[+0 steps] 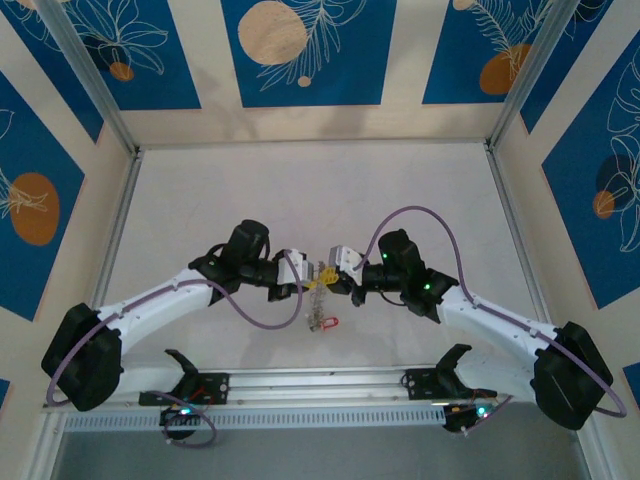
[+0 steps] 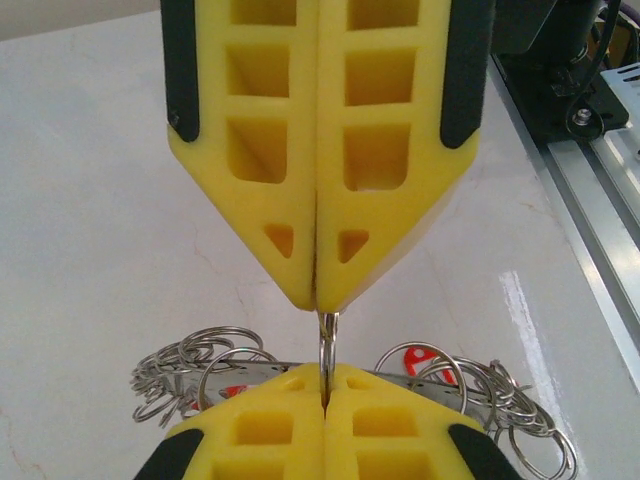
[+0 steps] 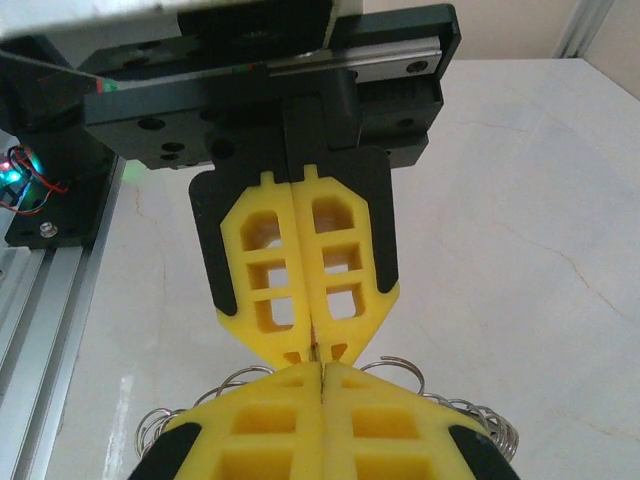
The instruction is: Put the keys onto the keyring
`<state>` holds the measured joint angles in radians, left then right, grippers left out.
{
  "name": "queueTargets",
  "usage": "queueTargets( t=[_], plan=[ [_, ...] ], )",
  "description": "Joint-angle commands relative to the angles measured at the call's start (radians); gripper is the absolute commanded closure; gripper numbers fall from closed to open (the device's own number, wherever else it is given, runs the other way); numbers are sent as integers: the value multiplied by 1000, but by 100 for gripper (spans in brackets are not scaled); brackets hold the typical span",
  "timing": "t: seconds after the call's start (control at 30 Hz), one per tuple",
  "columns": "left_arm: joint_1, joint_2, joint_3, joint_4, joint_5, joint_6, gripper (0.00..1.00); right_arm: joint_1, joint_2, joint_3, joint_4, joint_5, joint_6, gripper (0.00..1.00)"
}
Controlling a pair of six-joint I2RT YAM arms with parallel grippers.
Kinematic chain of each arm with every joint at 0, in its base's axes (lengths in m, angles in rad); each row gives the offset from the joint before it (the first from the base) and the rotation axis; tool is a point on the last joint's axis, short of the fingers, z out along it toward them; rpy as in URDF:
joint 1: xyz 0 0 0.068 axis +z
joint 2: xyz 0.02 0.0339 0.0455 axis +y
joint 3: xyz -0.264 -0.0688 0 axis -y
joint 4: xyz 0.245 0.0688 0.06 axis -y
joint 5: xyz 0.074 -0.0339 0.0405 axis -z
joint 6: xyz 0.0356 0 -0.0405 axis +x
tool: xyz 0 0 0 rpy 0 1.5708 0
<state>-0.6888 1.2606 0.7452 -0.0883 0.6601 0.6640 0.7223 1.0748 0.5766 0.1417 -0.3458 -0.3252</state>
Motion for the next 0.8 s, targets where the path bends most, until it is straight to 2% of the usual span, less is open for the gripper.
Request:
queueTargets(
  t=[0.0, 0.07, 0.2, 0.33, 0.4, 0.6, 0.77],
  plan=[
    [-16, -3, 8, 70, -4, -4, 100, 34, -15, 36, 108, -73, -4, 100],
    [-14, -27, -8, 97, -9, -12, 100, 24, -35, 17, 96, -61, -11, 100],
    [2, -59, -10, 88, 12, -16, 100, -17, -87, -20, 46, -76, -2, 92],
    [13, -84, -15, 100, 31, -35, 100, -34, -122, -38, -8, -81, -11, 74],
    [13, -90, -14, 102, 34, -40, 100, -37, -136, -37, -26, -75, -22, 70],
    [13, -97, -10, 95, 46, -44, 100, -11, -120, 43, -173, -37, -148, 63],
    [12, -101, -8, 84, 67, -28, 100, -9, -71, 75, -143, -36, -157, 62]
  ],
)
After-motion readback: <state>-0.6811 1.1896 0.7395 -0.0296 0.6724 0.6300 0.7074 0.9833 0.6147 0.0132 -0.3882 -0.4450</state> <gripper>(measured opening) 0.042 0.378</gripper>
